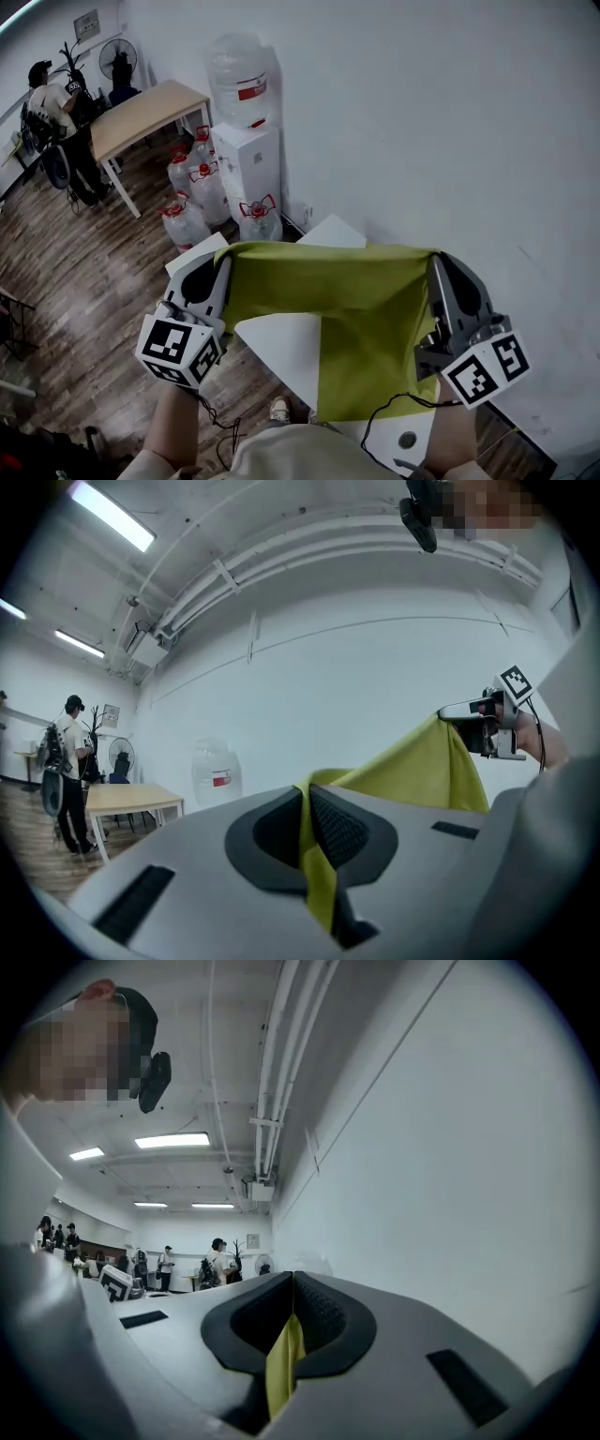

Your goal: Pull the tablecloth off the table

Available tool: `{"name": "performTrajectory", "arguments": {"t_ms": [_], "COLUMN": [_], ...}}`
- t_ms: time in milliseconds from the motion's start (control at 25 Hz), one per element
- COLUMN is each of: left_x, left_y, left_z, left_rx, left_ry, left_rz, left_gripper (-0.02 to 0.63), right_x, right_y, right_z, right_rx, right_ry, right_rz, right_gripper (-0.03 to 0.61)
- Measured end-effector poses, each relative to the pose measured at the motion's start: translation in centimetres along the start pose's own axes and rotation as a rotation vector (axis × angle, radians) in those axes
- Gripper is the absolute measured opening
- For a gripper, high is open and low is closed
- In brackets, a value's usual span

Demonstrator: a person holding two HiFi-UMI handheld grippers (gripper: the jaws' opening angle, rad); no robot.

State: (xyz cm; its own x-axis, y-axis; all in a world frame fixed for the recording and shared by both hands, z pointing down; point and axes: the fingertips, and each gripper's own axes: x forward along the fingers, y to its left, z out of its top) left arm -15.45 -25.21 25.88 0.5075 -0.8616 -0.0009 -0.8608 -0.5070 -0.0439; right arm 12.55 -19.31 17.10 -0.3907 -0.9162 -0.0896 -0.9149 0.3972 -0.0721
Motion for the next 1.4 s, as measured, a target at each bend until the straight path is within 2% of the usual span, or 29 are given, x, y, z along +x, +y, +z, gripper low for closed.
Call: {"name": "performTrajectory", "arguments": {"t_ms": [280,480,760,1400], "left_x": [-1.1,-1.4,-1.4,-3.2], "left_y": [-0.3,-1.6,-2.4,-3.2], "left_z": [0.8,-1.2,-3.9,-10.0], "left_rx": [0.034,0.025,0.001,-0.019], "left_ry": [0.003,0.057,0.118,0.279], "left_rz": [-0.007,-0.024,-0.034,-0.016], "left_gripper": [0.02,0.02,0.021,0.021], "right_x": [-1.3,-2.6,-3.7,-5.4], "right_y": [0.5,0.2,-0.6,-0.7], "right_z": [-1.0,-2.5,-6.3,-14.6], "right_rx": [-0.015,-0.028,0.005,0.059], "right_ry": [0.02,0.052,0.126,0.299], "right_rz": [-0.007,-0.028,-0.053,-0.053], "right_gripper": [0.034,0.034,0.034,0.034]}}
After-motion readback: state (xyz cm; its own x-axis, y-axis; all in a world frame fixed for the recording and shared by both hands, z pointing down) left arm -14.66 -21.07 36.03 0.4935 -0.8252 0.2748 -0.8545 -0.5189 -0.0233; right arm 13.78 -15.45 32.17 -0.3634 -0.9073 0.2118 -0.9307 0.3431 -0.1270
